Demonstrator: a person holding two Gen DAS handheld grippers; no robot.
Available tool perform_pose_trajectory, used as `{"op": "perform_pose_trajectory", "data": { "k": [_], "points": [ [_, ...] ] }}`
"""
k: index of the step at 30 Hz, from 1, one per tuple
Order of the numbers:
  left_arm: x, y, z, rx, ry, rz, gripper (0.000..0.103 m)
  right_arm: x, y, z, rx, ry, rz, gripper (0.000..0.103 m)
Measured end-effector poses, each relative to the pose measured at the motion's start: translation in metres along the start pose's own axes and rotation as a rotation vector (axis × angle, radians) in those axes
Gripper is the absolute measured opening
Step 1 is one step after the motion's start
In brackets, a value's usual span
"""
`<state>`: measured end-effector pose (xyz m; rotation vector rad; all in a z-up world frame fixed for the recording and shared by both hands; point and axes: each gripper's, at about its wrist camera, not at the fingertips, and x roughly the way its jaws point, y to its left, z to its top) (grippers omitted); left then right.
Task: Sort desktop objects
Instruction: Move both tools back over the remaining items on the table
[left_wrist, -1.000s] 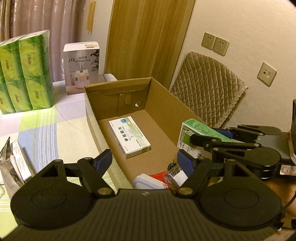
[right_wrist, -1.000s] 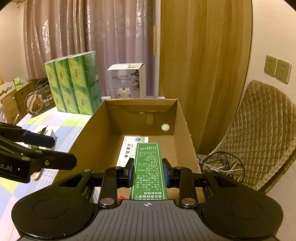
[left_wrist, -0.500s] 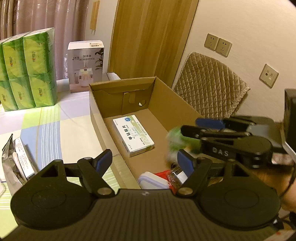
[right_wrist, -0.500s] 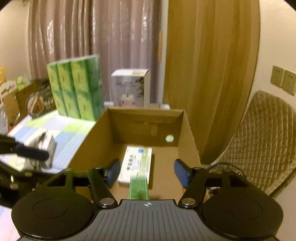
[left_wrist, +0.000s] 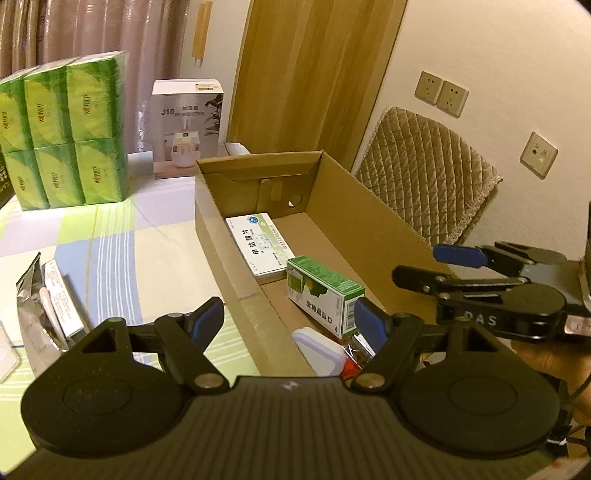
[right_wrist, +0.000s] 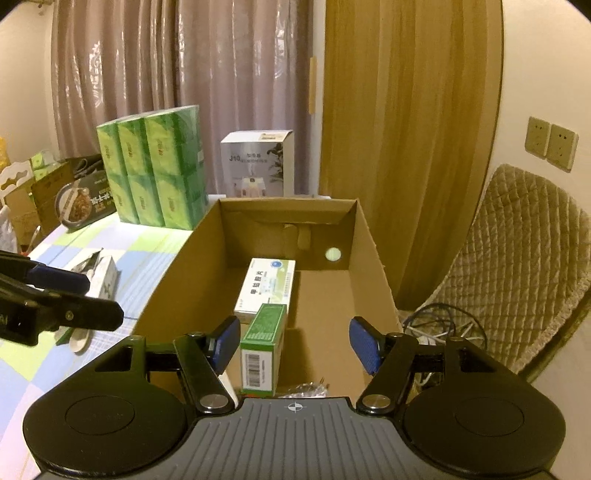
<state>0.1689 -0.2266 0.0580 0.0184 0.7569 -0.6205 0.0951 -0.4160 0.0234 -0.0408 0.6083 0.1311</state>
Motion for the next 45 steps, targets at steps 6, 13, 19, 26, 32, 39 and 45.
{"op": "perform_pose_trajectory", "data": {
  "k": [6,13,19,26,32,39,45],
  "points": [
    [-0.022,0.011,-0.010,-0.029,-0.018,0.013,0.077,-0.018,0.017,-0.005,-0.005,-0.009,0.015,0.074],
    [-0.052,0.031,-0.032,-0.074,-0.033,0.046,0.079,-0.032,0.043,-0.010,-0.028,-0.009,0.042,0.077],
    [-0.079,0.057,-0.058,-0.113,-0.028,0.091,0.079,-0.043,0.068,-0.010,-0.059,-0.011,0.074,0.079],
    [-0.109,0.098,-0.087,-0.166,-0.023,0.173,0.079,-0.052,0.101,-0.008,-0.080,-0.031,0.125,0.085],
    [-0.130,0.126,-0.105,-0.213,-0.034,0.224,0.081,-0.056,0.133,-0.012,-0.130,-0.033,0.177,0.091],
    [-0.143,0.145,-0.117,-0.178,-0.021,0.272,0.086,-0.052,0.160,-0.013,-0.168,-0.025,0.206,0.092],
    [-0.147,0.163,-0.123,-0.140,-0.005,0.299,0.088,-0.043,0.181,-0.010,-0.200,-0.018,0.229,0.093]
  ]
}}
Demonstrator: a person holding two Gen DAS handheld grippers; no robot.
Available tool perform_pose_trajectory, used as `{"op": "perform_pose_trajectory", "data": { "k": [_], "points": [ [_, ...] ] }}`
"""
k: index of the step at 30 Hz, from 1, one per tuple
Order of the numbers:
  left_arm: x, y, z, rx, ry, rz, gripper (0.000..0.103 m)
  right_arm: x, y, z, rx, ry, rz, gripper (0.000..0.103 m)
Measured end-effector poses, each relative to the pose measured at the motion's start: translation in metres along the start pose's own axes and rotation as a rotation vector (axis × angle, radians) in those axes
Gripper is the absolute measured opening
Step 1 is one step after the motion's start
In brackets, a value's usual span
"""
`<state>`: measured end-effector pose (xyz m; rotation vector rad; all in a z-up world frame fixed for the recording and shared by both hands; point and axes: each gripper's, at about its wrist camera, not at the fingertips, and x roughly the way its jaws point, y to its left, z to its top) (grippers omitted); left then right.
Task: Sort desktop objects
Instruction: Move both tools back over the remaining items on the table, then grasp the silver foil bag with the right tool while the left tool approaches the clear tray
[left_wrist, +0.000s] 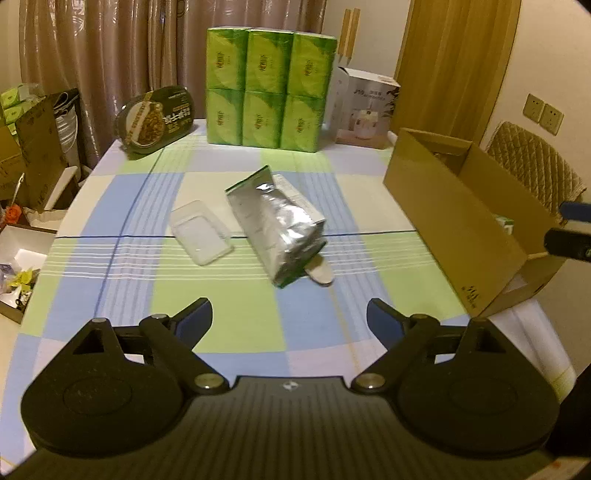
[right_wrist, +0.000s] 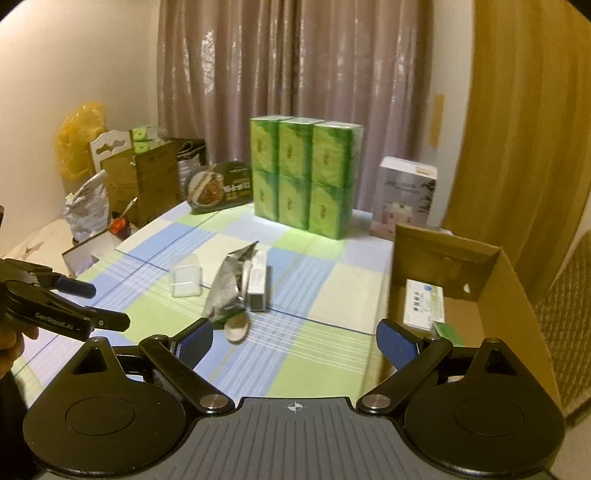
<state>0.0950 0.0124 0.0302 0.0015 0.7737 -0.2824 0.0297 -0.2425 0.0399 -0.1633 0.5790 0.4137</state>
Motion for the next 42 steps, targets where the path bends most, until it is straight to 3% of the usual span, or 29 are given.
{"op": "perform_pose_trajectory", "data": {
  "k": [11,23,37,42],
  "points": [
    [0.022,0.040,-0.003,0.037,0.028,0.053,0.089,0.055,0.032,0.002,-0.047,0.061,0.066,0.093],
    [0.070,0.061,0.000,0.102,0.065,0.051,0.089,0.118,0.034,-0.010,-0.045,0.158,0.088,0.093],
    [0.131,0.098,0.028,0.299,0.101,0.041,0.090,0.194,0.068,0.012,-0.168,0.193,0.107,0.093],
    [0.148,0.102,0.035,0.400,0.065,-0.010,0.090,0.226,0.075,0.020,-0.197,0.214,0.109,0.093]
  ]
}}
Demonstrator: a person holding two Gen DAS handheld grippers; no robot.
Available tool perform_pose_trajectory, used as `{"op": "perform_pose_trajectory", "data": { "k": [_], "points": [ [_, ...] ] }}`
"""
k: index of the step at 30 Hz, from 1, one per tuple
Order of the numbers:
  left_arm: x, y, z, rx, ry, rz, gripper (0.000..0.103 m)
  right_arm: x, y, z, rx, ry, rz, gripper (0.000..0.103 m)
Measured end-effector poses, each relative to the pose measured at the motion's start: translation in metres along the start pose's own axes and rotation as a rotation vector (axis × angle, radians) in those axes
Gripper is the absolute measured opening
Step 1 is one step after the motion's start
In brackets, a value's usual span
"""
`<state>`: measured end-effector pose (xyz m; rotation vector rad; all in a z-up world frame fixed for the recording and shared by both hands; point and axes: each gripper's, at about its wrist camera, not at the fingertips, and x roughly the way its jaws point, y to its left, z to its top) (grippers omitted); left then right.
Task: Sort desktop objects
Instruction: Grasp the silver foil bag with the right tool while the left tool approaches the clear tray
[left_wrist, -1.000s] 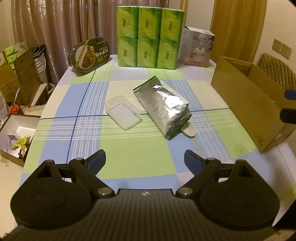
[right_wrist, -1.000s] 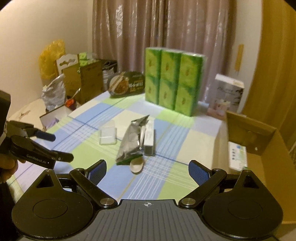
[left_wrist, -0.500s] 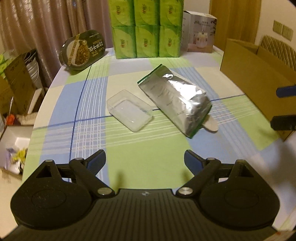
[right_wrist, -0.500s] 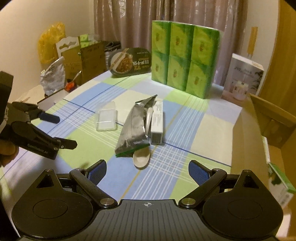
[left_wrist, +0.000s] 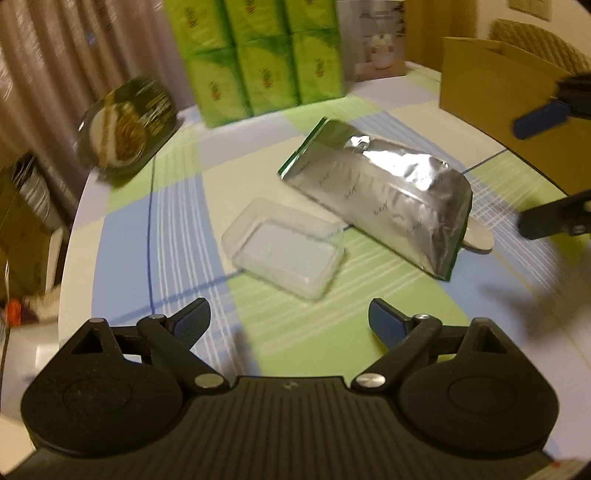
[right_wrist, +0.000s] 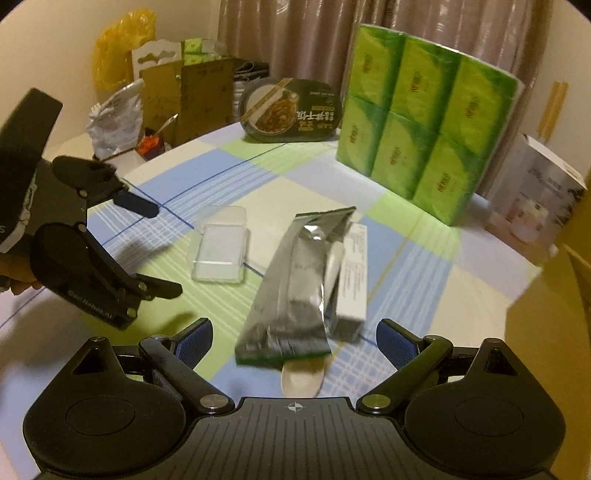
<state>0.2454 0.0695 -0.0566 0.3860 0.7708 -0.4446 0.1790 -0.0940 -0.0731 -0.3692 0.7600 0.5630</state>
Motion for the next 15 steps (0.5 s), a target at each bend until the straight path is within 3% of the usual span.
{"op": "perform_pose_trajectory", "data": {
  "k": [15],
  "points": [
    [0.049,0.011,0.008,0.185,-0.046,-0.078,0.094,0.048,-0.001,0.014,-0.023,0.037,0.022,0.088]
  ]
}}
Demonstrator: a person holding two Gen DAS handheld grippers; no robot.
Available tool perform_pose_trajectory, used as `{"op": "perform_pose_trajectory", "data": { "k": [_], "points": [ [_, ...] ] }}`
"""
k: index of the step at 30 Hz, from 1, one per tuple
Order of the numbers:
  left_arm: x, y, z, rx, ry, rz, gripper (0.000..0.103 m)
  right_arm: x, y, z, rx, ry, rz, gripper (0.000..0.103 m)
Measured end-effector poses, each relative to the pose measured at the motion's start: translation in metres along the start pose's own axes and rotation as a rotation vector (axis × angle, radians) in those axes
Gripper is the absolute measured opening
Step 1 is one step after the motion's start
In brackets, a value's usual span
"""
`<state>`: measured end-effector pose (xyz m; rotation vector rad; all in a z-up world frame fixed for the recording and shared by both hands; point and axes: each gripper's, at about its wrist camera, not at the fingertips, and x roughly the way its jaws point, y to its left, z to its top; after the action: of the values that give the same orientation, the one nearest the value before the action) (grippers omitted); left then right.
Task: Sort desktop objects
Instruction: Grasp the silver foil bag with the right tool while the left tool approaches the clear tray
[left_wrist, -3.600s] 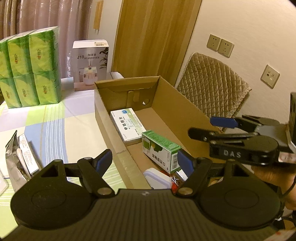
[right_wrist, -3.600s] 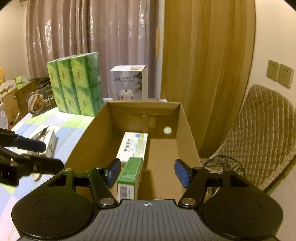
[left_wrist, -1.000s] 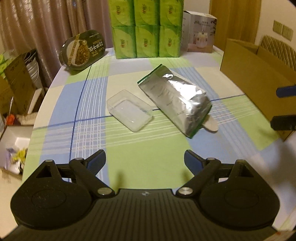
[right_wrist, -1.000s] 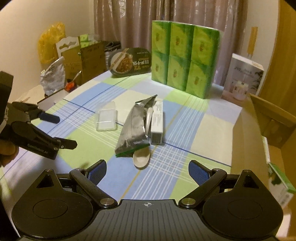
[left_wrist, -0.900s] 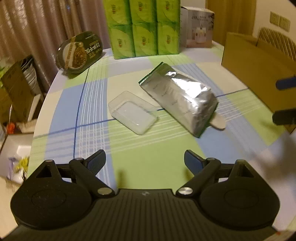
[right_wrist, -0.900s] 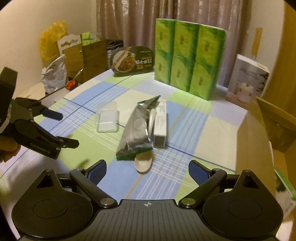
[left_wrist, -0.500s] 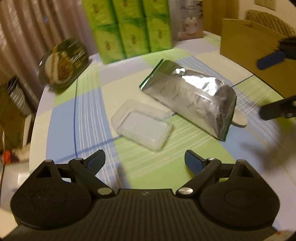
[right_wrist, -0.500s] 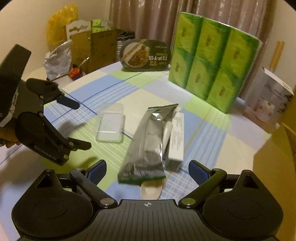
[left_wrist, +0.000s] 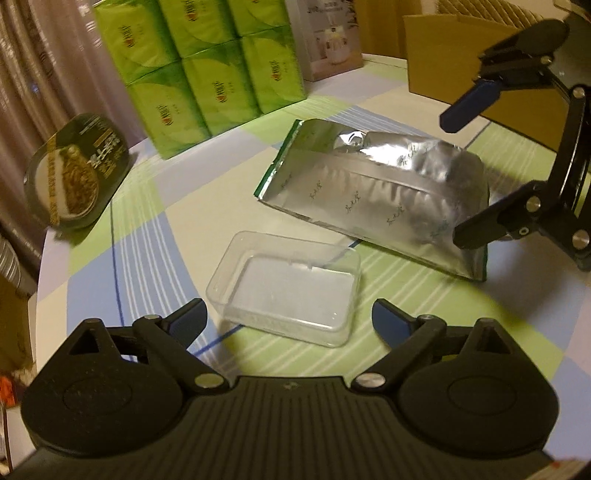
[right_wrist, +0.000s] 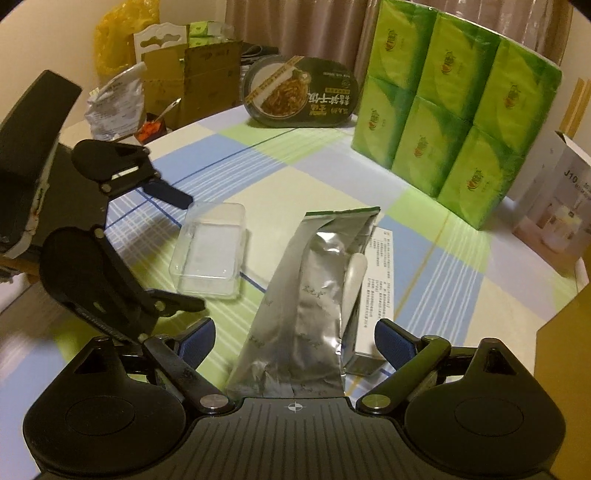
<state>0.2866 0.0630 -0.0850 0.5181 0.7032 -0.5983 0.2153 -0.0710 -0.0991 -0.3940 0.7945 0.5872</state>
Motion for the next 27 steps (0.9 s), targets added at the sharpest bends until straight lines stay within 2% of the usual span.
{"op": "perform_pose_trajectory", "data": {
  "k": [9,12,15,19,27],
  "points": [
    [0.013,0.009,0.005,0.001,-0.030,-0.025,0.094,0.010,0.002,0.000,-0.018,0.016,0.004,0.072],
    [0.012,0.009,0.005,-0.006,-0.033,-0.033,0.090,0.012,0.002,0.001,-0.028,0.018,0.001,0.069],
    [0.013,0.009,0.005,-0.017,-0.034,-0.039,0.088,0.014,0.003,0.003,-0.029,0.020,0.000,0.061],
    [0.012,0.007,0.006,-0.013,-0.031,-0.044,0.088,0.015,0.003,0.004,-0.033,0.025,-0.010,0.044],
    [-0.002,-0.016,0.002,0.076,-0.024,-0.060,0.088,-0.005,0.005,-0.001,-0.023,0.028,0.015,0.024]
  ]
}}
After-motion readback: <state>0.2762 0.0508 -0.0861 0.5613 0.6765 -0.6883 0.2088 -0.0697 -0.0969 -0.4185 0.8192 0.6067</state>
